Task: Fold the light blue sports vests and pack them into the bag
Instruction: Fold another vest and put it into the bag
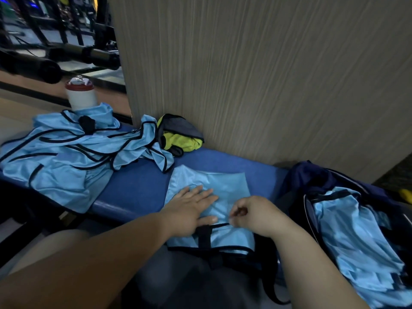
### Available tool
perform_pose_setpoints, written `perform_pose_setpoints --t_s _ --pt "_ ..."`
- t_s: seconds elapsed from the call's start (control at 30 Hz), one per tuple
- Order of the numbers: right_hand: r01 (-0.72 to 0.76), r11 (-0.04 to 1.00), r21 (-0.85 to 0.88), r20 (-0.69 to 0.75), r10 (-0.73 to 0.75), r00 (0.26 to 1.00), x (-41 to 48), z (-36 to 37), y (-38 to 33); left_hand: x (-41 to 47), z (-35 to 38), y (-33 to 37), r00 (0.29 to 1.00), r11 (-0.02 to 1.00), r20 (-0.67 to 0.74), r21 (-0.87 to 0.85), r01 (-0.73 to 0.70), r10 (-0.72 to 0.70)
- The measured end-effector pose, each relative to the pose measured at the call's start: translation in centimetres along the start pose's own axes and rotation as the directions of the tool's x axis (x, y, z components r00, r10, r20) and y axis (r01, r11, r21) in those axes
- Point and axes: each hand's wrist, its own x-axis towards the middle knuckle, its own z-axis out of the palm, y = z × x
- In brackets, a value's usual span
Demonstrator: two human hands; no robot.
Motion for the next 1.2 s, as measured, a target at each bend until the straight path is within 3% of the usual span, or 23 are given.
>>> perform_pose_setpoints --t_s 0.07,0.13,0.2,0.23,0.27,0.33,0.43,0.53,0.7,0.83,0.93,1.0,1.07,1.13,1.2 --pt "-0.047 0.995 0.089 -0.078 0.054 0.995 0.2 0.1 0.1 0.0 -0.2 -0.4 0.999 0.993 -0.038 -0.120 0.009 -0.014" --pt "-0.099 0.983 0.157 -0.183 0.128 0.975 0.4 0.0 0.3 -0.3 -0.4 -0.6 0.965 0.966 -0.248 -0.258 0.012 -0.079" --pt "-0.158 0.976 0.151 -0.263 0.194 0.945 0.5 -0.1 0.4 -0.4 -1.0 -1.0 0.848 0.944 -0.464 -0.308 0.115 -0.255" --pt "-0.174 0.972 0.158 -0.285 0.214 0.934 0.6 0.0 0.5 -0.3 -1.4 -1.4 0.783 0.914 -0.498 -0.342 0.218 -0.373" --pt "-0.184 0.968 0.169 -0.297 0.229 0.927 0.6 0.1 0.6 -0.2 -1.9 -1.8 0.730 0.861 -0.479 -0.399 0.315 -0.488" --pt "-0.197 0.962 0.191 -0.303 0.249 0.920 0.9 0.4 0.8 0.4 -2.8 -3.2 0.690 0.716 -0.302 -0.533 0.450 -0.658" --pt "-0.242 0.952 0.189 -0.274 0.288 0.918 1.5 0.6 1.0 1.3 -4.0 -5.1 0.728 0.595 -0.072 -0.633 0.495 -0.682" --pt "-0.289 0.938 0.191 -0.189 0.324 0.927 2.3 0.2 1.1 1.8 -4.9 -5.4 0.775 0.620 -0.023 -0.614 0.488 -0.632" --pt "-0.290 0.852 0.435 -0.018 0.331 0.944 2.9 -0.1 1.2 2.3 -5.8 -5.0 0.811 0.726 0.063 -0.409 0.553 -0.582" --pt "-0.238 0.760 0.605 -0.013 0.309 0.951 2.9 -0.4 1.1 3.0 -6.1 -4.8 0.860 0.731 0.018 -0.517 0.445 -0.511" --pt "-0.124 0.608 0.784 -0.092 0.311 0.946 3.3 -0.6 1.4 3.9 -6.5 -5.1 0.850 0.690 -0.132 -0.653 0.313 -0.510" --pt "-0.022 0.533 0.846 -0.188 0.336 0.923 3.5 -0.6 1.4 4.3 -7.3 -5.3 0.837 0.651 -0.253 -0.744 0.152 -0.485" --pt "0.042 0.594 0.803 -0.315 0.364 0.877 3.7 -0.7 1.2 4.7 -8.2 -5.4 0.815 0.649 -0.372 -0.761 0.005 -0.443" --pt "0.071 0.733 0.676 -0.442 0.327 0.835 3.6 -0.8 1.2 4.7 -9.0 -5.3 0.810 0.666 -0.424 -0.744 -0.056 -0.405" --pt "0.061 0.866 0.496 -0.529 0.246 0.812 3.5 -1.0 1.5 4.2 -9.5 -5.1 0.863 0.666 -0.388 -0.741 -0.085 -0.322"
